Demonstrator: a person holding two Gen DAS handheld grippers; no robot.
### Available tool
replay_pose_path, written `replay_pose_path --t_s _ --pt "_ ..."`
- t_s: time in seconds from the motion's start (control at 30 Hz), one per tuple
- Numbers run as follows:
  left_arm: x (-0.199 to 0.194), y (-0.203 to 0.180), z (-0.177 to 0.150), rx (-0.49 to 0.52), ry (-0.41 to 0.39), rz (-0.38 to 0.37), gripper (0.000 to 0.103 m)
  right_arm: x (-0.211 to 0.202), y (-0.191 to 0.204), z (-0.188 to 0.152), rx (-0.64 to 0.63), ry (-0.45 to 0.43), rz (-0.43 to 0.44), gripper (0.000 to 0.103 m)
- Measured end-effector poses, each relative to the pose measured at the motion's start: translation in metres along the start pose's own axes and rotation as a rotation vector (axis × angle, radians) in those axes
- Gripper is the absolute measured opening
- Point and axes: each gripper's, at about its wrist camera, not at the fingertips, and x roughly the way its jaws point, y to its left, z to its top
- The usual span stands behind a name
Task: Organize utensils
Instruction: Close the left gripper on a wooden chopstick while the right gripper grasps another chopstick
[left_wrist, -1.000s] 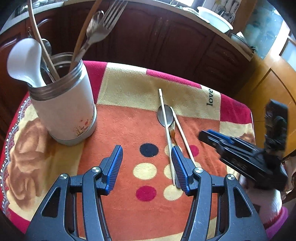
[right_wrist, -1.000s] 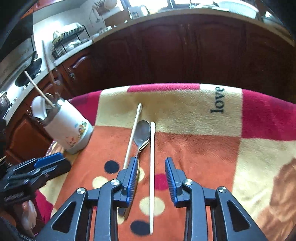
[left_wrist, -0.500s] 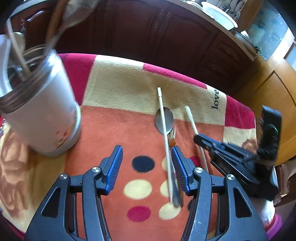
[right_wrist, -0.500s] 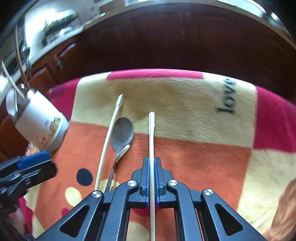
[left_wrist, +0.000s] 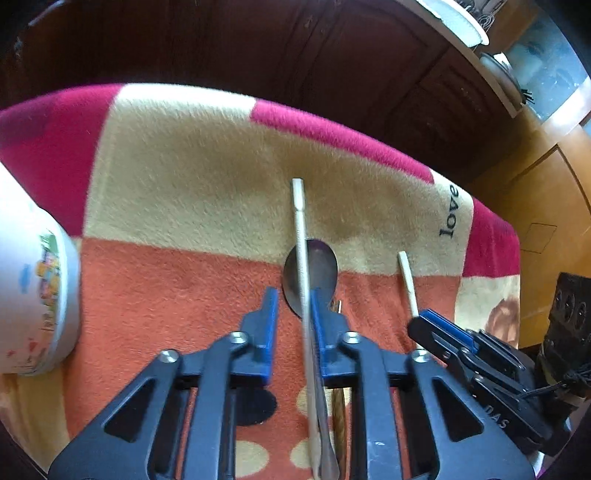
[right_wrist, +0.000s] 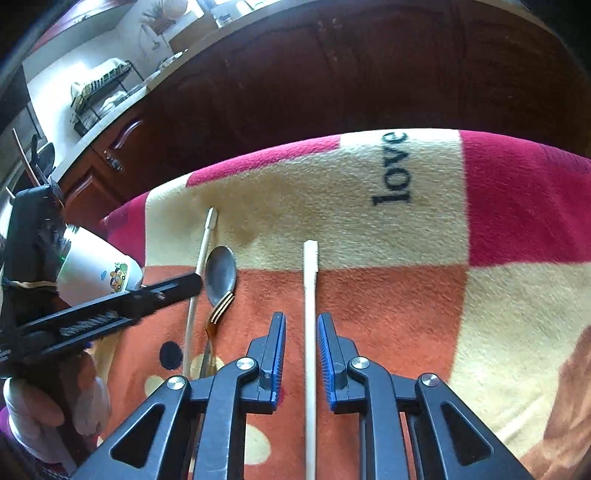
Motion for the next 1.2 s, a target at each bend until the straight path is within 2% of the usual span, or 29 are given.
replay_pose_path --t_s 0.07,0.1,0.13,0.23,0.33,0.47,0.53,0.57,0.6,0.7,0.77,0.97,1.07,1.1,1.17,1.2 --pt "0.000 0.002 -0.002 0.002 0.011 -0.011 0.008 0.005 -0.001 0.000 -0.012 0.019 -0.010 0.015" --pt "-0.002 0.003 -0.004 0.009 0.010 -0.011 0.005 0.006 -0.001 -0.001 -0.002 0.020 -0.001 0.008" --pt "-0.006 0.003 -0.006 0.015 0.007 -0.005 0.005 0.004 -0.003 -0.003 0.018 0.019 0.010 0.005" --pt "-0.020 0.007 -0.018 0.037 0.017 -0.017 0.004 -0.007 -0.006 -0.010 0.050 0.012 0.026 0.004" --pt "-0.033 0.017 -0.038 0.060 0.038 0.006 0.004 -0.016 -0.006 -0.019 0.056 0.020 0.031 0.004" --pt "-0.041 0.027 -0.064 0.062 0.072 0.023 0.004 -0.014 -0.004 -0.022 0.023 0.053 0.017 0.004" --pt "-0.044 0.027 -0.071 0.076 0.067 0.048 0.004 -0.011 0.001 -0.019 -0.014 0.037 -0.008 0.010" --pt "-0.044 0.026 -0.072 0.080 0.061 0.055 0.005 -0.010 0.003 -0.016 -0.022 0.034 -0.011 0.019" --pt "-0.047 0.026 -0.071 0.087 0.049 0.061 0.009 -0.008 0.006 -0.012 -0.031 0.031 -0.006 0.025" --pt "-0.049 0.028 -0.064 0.071 0.020 0.051 0.037 0.000 0.012 0.000 -0.071 0.034 -0.028 0.026" --pt "-0.047 0.028 -0.056 0.058 0.007 0.049 0.039 0.009 0.015 0.008 -0.091 0.043 -0.039 0.026" --pt "-0.024 0.025 -0.033 0.055 0.008 0.114 0.039 0.031 0.019 0.027 -0.125 0.057 -0.057 0.026" --pt "-0.015 0.017 -0.025 0.090 -0.012 0.165 0.039 0.036 0.021 0.032 -0.143 0.061 -0.066 0.020" --pt "-0.013 0.014 -0.023 0.110 -0.015 0.182 0.037 0.037 0.021 0.033 -0.148 0.062 -0.071 0.013" --pt "-0.009 0.010 -0.020 0.141 -0.012 0.204 0.013 0.034 0.019 0.034 -0.150 0.062 -0.071 0.007" --pt "-0.009 0.011 -0.020 0.147 -0.002 0.191 0.007 0.030 0.017 0.034 -0.140 0.057 -0.059 0.007"
